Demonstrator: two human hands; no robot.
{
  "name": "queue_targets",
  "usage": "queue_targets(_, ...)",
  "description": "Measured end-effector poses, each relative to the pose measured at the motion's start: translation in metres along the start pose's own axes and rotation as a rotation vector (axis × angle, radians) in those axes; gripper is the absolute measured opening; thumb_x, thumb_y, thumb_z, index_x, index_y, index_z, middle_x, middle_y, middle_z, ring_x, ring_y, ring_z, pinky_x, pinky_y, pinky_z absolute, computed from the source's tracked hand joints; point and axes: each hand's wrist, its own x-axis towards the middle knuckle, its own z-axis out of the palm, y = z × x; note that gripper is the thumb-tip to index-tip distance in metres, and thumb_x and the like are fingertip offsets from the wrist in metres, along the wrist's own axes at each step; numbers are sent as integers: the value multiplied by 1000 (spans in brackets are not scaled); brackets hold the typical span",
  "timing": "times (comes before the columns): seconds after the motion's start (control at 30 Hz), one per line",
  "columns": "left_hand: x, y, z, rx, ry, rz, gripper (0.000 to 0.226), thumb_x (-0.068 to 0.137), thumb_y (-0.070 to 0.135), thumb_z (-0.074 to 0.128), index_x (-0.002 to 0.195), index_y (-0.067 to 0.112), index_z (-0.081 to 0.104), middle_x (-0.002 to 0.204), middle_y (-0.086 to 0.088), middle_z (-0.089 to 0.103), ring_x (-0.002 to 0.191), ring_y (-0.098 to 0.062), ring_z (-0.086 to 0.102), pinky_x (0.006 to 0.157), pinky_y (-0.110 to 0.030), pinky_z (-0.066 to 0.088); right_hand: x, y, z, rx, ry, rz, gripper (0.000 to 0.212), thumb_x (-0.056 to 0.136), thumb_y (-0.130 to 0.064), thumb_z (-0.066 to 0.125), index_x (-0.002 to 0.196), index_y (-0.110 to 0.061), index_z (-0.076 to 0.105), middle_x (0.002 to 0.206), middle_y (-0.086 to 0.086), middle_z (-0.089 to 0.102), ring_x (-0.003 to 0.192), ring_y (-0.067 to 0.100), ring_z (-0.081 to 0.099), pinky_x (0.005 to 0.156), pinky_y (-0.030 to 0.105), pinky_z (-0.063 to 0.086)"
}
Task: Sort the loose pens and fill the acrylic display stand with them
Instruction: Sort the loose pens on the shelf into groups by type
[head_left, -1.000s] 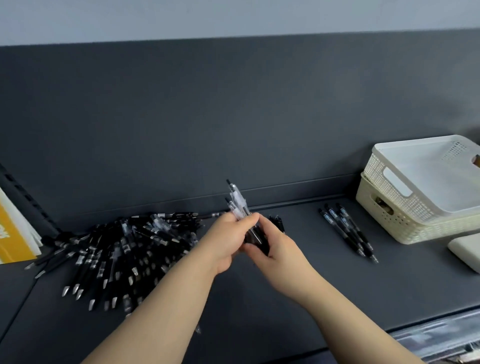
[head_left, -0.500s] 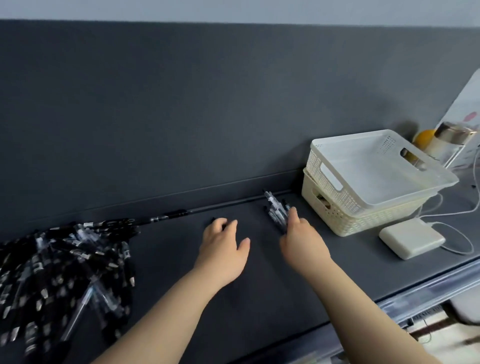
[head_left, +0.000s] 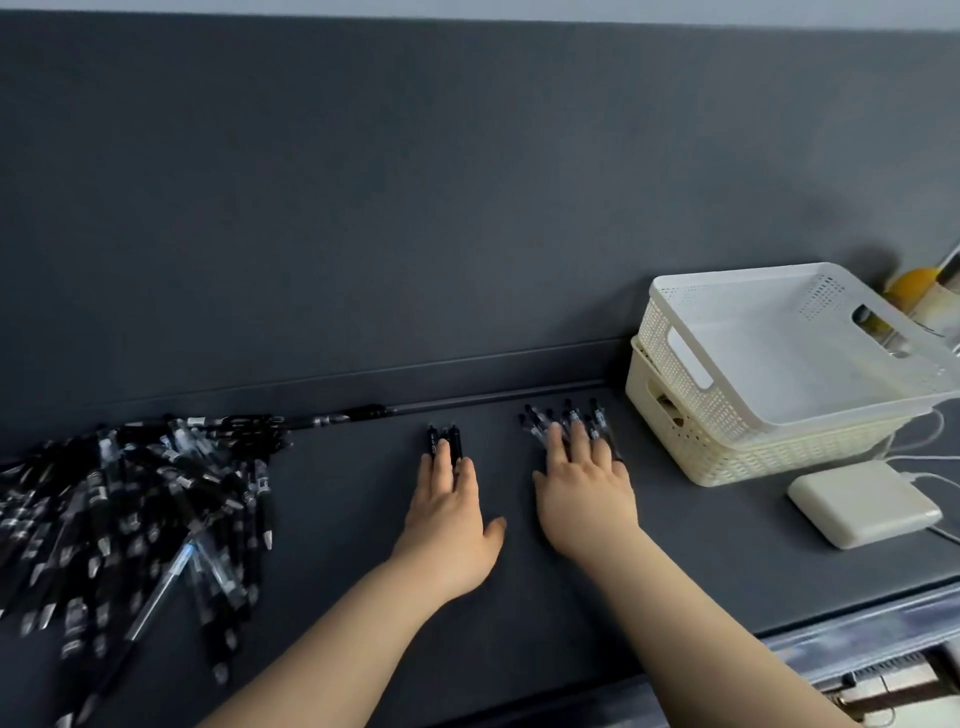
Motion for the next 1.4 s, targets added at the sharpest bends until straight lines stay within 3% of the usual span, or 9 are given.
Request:
queue_targets(0.17, -2, -7, -4, 5, -28, 21, 74, 97, 42, 40, 151, 16, -3, 154, 0, -30, 143, -18, -24, 117, -37, 14, 7, 4, 0, -54, 49, 8, 57, 95, -21, 28, 148, -11, 10, 157, 11, 4, 139, 29, 18, 109, 35, 23)
queue_targets(0.37, -9, -15, -11, 31, -68, 52, 73, 97, 43, 38, 151, 18, -4, 154, 2, -29, 143, -16, -22, 117, -37, 12, 19, 9, 0, -14, -1, 127, 67, 97, -42, 28, 149, -9, 3, 158, 9, 4, 144, 27, 2, 115, 42, 10)
queue_targets(0.47, -15, -24, -24, 35, -61, 56, 72, 98, 45, 35, 151, 17, -5, 156, 0, -25, 144, -16, -20, 117, -36, 7, 13, -10, -5, -6, 27, 87, 67, 97, -44, 24, 149, -10, 0, 158, 9, 0, 145, 28, -5, 116, 44, 2)
queue_targets(0.53, -21, -34, -34, 13, -32, 47, 71, 98, 46, 33, 151, 16, -4, 157, 0, -21, 145, -16, -17, 117, -35, 4, 4, -33, -12, 56, 56, -19, 62, 98, -40, 26, 149, -12, 7, 158, 9, 7, 145, 28, 1, 117, 41, 7)
queue_targets(0.67, -39, -70, -60, 105, 127, -19, 67, 98, 45, 32, 151, 13, 6, 159, -5, 0, 145, -23, 1, 116, -35, 10, -17, -93, -20, 288, 33, -261, 44, 96, -30, 37, 138, -16, 41, 138, 4, 47, 129, 23, 38, 101, 32, 38)
queue_targets(0.83, -69, -142, -99, 205, 233, -246, 61, 97, 41, 36, 148, 13, 18, 152, -7, 19, 138, -27, 20, 110, -36, 26, -35, -160, -15, 413, -56, -454, 37, 94, -28, 46, 127, -14, 55, 123, 4, 59, 116, 20, 52, 94, 24, 40)
queue_targets(1.0, -89, -199, -113, 202, 188, -432, 65, 95, 47, 39, 148, 16, 19, 149, -8, 22, 134, -29, 25, 107, -38, 32, -41, -216, -5, 448, -192, -445, 28, 89, -33, 54, 112, -17, 58, 106, 5, 56, 98, 24, 57, 79, 29, 46)
queue_targets(1.23, -70, -231, -122, 51, 219, -485, 71, 94, 47, 41, 149, 12, 11, 148, -17, 24, 133, -32, 27, 103, -38, 35, -44, -255, 3, 386, -286, -297, 67, 85, -46, 60, 139, -14, 34, 133, 10, 39, 125, 28, 40, 102, 36, 41)
queue_targets(1.4, -50, -241, -131, 32, 176, -536, 89, 87, 48, 55, 150, 12, 2, 144, -17, 27, 127, -31, 36, 94, -39, 45, -45, -258, 6, 397, -279, -214, 55, 84, -41, 59, 131, -17, 43, 126, 10, 44, 119, 29, 45, 97, 35, 43)
